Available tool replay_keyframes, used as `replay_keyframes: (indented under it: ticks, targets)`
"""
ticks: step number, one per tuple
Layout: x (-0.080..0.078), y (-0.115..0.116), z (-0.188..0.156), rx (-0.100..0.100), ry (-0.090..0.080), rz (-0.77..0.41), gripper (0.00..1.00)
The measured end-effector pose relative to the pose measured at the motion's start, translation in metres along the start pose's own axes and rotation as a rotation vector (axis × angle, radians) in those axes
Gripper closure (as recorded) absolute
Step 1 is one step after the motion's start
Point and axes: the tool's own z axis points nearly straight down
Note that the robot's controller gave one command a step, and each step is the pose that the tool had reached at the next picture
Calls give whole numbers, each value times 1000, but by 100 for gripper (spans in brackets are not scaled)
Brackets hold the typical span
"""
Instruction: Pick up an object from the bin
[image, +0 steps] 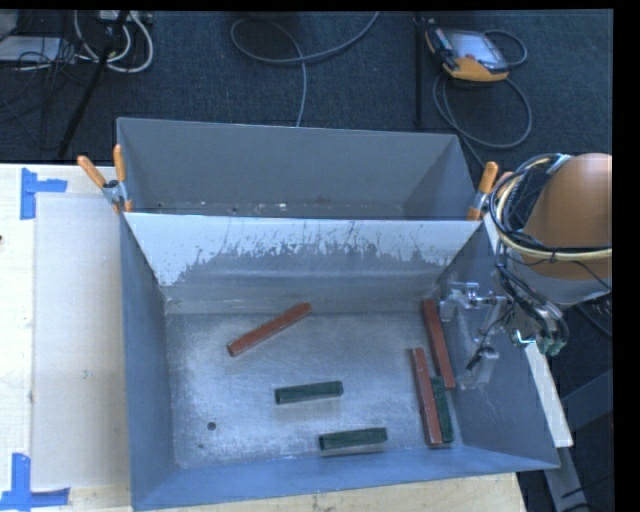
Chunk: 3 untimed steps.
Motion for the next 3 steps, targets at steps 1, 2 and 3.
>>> replay_keyframes:
  ticks: [1, 2, 3]
  targets:
    - [51, 68, 121, -1, 0, 159, 0]
    - [60, 117, 124, 0, -18, 132, 0]
    - [63, 115, 125, 1, -8, 131, 100]
